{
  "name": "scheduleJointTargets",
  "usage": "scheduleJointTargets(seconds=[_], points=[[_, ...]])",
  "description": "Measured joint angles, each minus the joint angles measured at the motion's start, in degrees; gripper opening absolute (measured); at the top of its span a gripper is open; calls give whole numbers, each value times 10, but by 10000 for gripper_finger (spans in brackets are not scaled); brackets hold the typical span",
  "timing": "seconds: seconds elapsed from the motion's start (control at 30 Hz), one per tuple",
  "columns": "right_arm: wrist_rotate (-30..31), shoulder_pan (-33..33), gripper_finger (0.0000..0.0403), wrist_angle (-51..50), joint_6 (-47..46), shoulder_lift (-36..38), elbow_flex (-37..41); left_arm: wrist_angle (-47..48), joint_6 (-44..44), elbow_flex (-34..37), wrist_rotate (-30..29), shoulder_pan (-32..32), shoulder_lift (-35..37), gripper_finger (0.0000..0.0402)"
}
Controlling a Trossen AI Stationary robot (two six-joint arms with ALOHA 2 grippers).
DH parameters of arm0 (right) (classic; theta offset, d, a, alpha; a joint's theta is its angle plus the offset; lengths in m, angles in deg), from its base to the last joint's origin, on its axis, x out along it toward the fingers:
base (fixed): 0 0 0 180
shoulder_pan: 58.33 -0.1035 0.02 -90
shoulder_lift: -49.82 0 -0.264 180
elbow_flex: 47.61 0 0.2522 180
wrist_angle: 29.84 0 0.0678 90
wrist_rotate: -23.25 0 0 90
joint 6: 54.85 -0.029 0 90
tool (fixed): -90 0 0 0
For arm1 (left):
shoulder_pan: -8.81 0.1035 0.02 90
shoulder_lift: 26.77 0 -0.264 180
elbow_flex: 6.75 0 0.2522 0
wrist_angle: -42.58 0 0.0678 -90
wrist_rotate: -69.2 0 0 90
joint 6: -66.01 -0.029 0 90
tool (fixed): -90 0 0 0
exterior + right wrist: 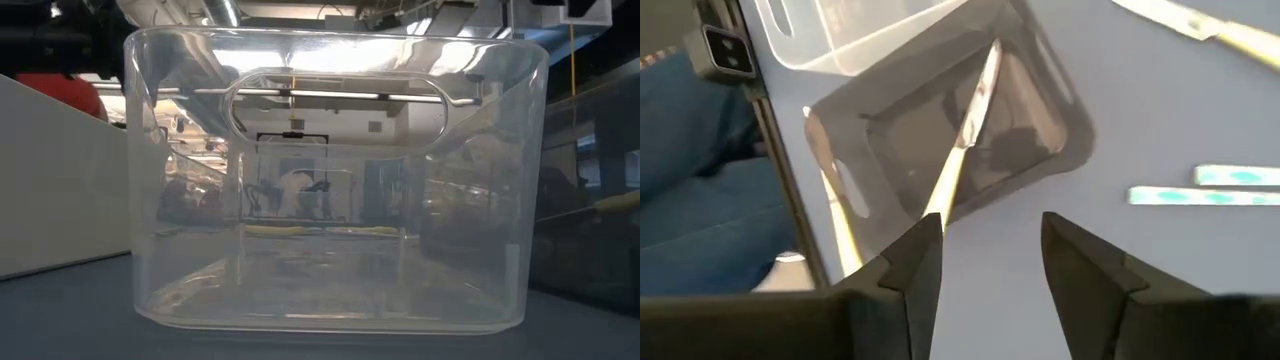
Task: Sort silverware by color (type)
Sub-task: Put the gold table knife into the white bin
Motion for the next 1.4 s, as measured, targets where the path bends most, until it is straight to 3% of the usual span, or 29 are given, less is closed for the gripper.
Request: scheduleJointTargets(seconds=[0.2, 0.33, 0.6, 0.77, 1.2, 1.4], points=[[43, 0, 159, -10, 49, 6, 0, 8, -2, -58, 16, 0, -114, 94], [57, 0, 159, -10, 80, 6, 0, 65, -2, -108, 45, 0, -196, 93], [73, 0, 159, -9, 111, 6, 0, 308, -80, -243, 71, -3, -331, 92], [100, 0, 159, -3, 120, 6, 0, 397, -135, -291, 69, -32, -393, 92], [128, 0, 159, 61, 184, 5, 0, 522, -143, -300, -56, -111, -470, 92], [128, 0, 159, 68, 197, 5, 0, 525, -161, -300, -81, -117, -508, 92]])
